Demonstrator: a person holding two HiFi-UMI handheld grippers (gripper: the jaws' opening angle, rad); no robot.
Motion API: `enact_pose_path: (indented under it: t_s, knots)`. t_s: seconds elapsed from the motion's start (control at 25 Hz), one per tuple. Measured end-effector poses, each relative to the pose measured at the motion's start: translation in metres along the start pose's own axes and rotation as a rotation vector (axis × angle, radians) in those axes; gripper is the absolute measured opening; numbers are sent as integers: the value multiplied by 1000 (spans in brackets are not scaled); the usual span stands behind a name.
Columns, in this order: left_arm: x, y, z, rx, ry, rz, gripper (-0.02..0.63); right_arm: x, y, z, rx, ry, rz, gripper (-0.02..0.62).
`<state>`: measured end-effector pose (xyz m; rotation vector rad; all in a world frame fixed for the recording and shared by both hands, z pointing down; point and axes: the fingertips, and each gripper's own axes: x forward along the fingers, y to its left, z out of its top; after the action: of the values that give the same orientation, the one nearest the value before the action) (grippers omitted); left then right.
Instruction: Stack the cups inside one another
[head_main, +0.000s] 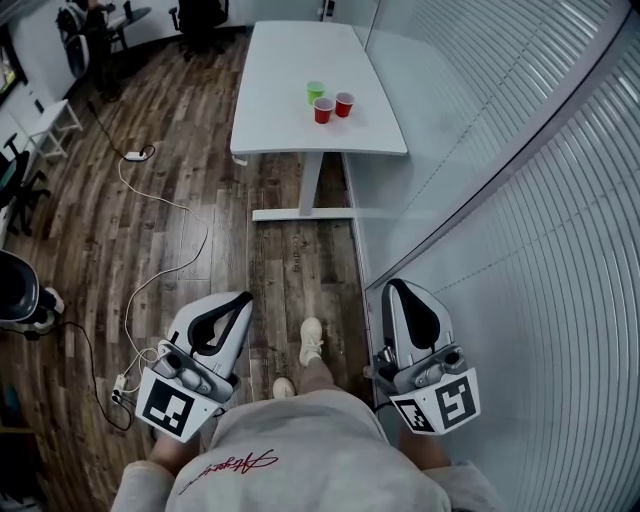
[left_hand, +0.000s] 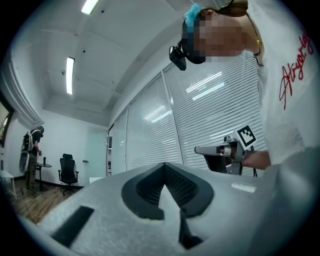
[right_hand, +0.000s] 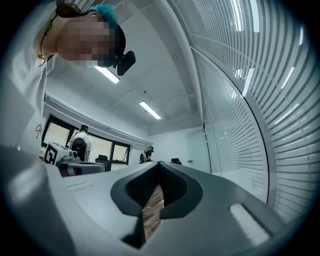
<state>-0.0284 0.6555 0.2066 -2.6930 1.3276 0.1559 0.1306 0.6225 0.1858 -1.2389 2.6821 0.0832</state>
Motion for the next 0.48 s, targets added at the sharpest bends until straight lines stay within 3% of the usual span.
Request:
enact_pose_path:
  t_s: [0.48]
  knots:
    - [73,62,-12,8,-4,44,-5,82,-66,-9,5,-21,38,2]
